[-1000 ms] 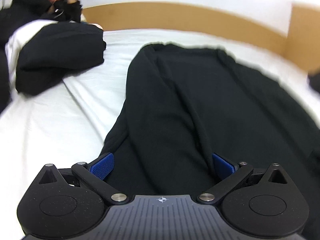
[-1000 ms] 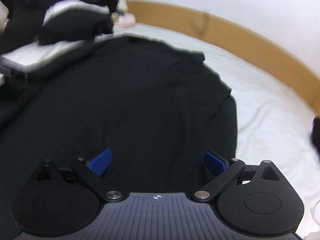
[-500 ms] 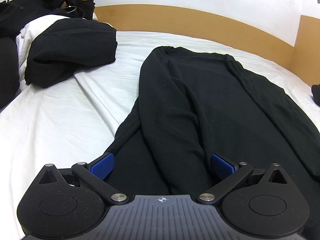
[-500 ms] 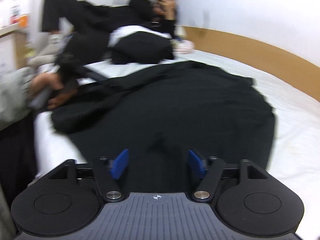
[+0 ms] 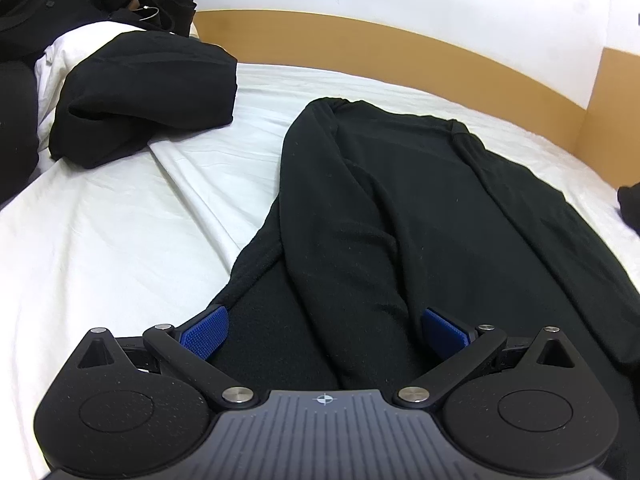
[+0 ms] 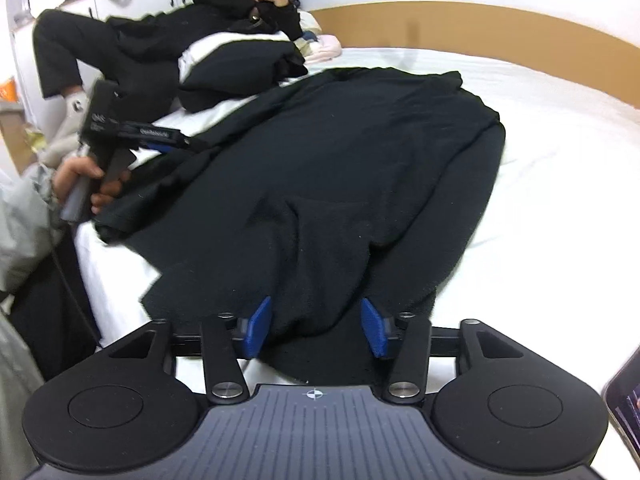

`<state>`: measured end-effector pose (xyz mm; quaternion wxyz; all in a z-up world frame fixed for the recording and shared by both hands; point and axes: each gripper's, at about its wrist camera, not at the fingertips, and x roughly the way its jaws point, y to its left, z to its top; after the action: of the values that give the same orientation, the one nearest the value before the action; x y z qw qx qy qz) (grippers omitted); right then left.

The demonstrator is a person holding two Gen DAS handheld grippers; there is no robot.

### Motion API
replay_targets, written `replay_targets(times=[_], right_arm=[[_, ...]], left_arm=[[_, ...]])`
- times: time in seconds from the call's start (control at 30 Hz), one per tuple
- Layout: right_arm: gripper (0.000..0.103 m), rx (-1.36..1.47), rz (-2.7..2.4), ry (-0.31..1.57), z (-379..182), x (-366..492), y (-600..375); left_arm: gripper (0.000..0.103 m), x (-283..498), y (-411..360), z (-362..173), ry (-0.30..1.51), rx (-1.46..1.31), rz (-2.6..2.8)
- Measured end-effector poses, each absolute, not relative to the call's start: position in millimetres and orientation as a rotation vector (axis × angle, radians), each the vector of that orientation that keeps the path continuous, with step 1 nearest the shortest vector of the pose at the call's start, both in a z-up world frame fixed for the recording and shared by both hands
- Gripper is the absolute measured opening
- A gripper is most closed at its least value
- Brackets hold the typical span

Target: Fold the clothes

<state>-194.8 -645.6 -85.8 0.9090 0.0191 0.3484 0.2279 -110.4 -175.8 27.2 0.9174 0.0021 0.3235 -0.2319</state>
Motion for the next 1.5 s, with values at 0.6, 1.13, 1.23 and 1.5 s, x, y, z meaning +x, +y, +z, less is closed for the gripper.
replay_targets(times=[0.6,1.13,1.23,1.5], right_arm=[[0.045,-0.059,0.486,0.759,-67,-201,-650],[0.005,0.071,0.53,0.63,-36,-228,-653],[0.005,0.084,0.551,0.544,-15,-248,-659],[0.007,0.038,0.473,0.575,-11,-244,-660]], left_arm=[[0.102,-107,-179,25,0.663,0.016,-0.467],[0.102,-106,-175,25,0.659,-0.016,-0.477],[0.102,-107,-176,25,0.659,-0.007,-0.474],[0.102,-108,-176,25,0.659,-0.006,-0.474]])
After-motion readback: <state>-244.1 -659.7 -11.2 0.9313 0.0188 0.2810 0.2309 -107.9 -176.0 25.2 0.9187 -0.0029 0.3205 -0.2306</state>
